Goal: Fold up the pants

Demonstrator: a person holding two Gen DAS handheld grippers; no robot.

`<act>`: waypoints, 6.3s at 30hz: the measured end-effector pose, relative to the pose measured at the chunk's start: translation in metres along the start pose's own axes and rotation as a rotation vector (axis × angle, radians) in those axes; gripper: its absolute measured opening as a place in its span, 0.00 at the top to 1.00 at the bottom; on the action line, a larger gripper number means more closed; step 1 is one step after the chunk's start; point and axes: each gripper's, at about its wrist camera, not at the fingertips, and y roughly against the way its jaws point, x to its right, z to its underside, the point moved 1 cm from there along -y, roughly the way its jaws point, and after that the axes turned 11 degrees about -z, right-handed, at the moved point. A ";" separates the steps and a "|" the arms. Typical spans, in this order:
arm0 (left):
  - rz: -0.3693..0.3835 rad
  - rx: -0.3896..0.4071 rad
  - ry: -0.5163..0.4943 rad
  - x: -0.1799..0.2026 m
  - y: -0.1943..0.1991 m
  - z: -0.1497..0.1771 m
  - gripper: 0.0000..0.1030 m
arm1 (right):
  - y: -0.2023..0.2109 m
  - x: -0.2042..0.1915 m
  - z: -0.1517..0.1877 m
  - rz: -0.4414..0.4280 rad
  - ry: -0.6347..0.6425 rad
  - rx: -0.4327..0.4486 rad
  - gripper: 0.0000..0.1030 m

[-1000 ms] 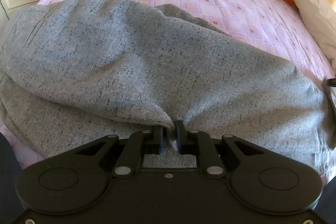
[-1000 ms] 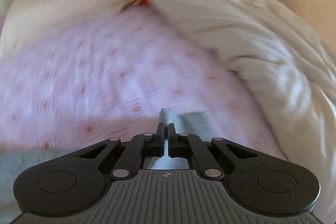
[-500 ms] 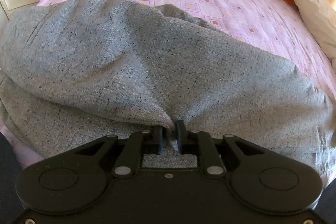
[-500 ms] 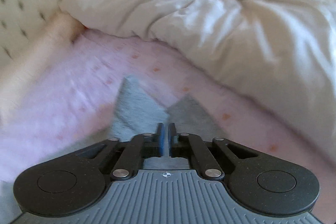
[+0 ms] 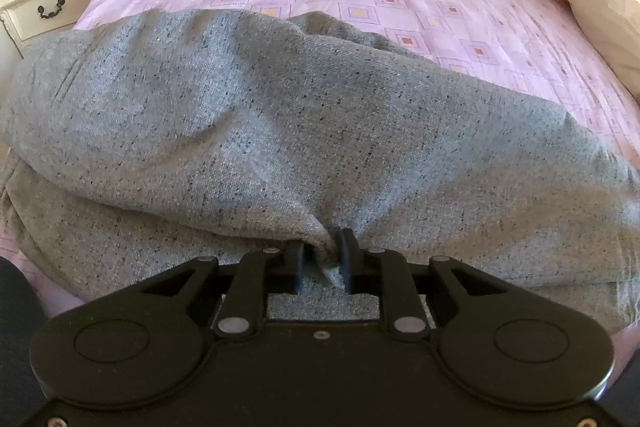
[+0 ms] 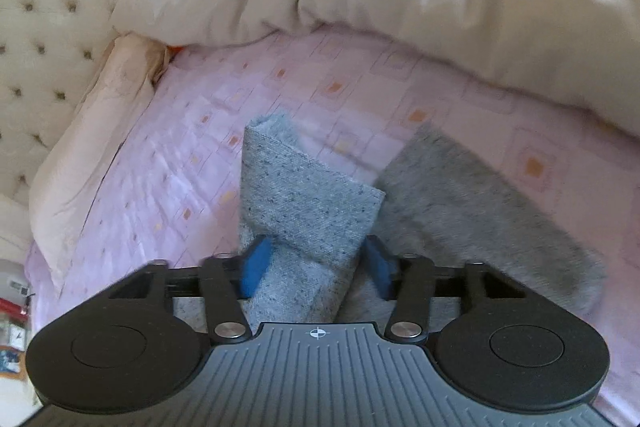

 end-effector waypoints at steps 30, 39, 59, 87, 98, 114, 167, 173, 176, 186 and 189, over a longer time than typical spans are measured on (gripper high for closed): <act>0.070 0.044 0.130 -0.031 0.058 -0.021 0.90 | 0.084 -0.008 0.017 0.211 0.258 0.032 0.87; -0.006 -0.108 0.058 -0.023 0.007 0.014 0.89 | 0.072 0.015 0.030 0.256 0.231 -0.024 0.87; -0.018 -0.095 0.020 -0.019 0.007 0.016 0.88 | 0.085 0.050 0.010 0.207 0.158 0.105 0.74; -0.026 -0.105 -0.009 -0.018 0.010 0.018 0.77 | 0.090 -0.053 0.020 0.230 0.409 0.124 0.79; -0.025 -0.098 -0.024 -0.034 0.036 0.020 0.74 | 0.021 -0.196 0.119 -0.151 0.752 -0.173 0.79; -0.275 0.012 0.164 -0.210 0.025 -0.074 0.48 | -0.044 -0.309 0.343 -0.514 1.169 -0.542 0.74; -0.176 0.044 -0.044 -0.135 0.023 -0.067 0.73 | -0.030 -0.271 0.333 -0.362 1.294 -0.349 0.77; -0.068 -0.032 -0.127 -0.072 -0.011 -0.043 0.72 | -0.016 -0.260 0.334 -0.287 1.357 -0.394 0.74; -0.120 -0.024 -0.177 -0.061 -0.032 -0.030 0.69 | -0.016 -0.259 0.349 -0.198 1.551 -0.444 0.74; 0.015 -0.091 0.015 -0.096 -0.045 -0.043 0.69 | -0.022 -0.241 0.384 -0.119 1.959 -0.490 0.75; 0.046 -0.102 0.065 -0.104 -0.047 -0.045 0.69 | -0.021 -0.240 0.387 -0.127 1.990 -0.482 0.75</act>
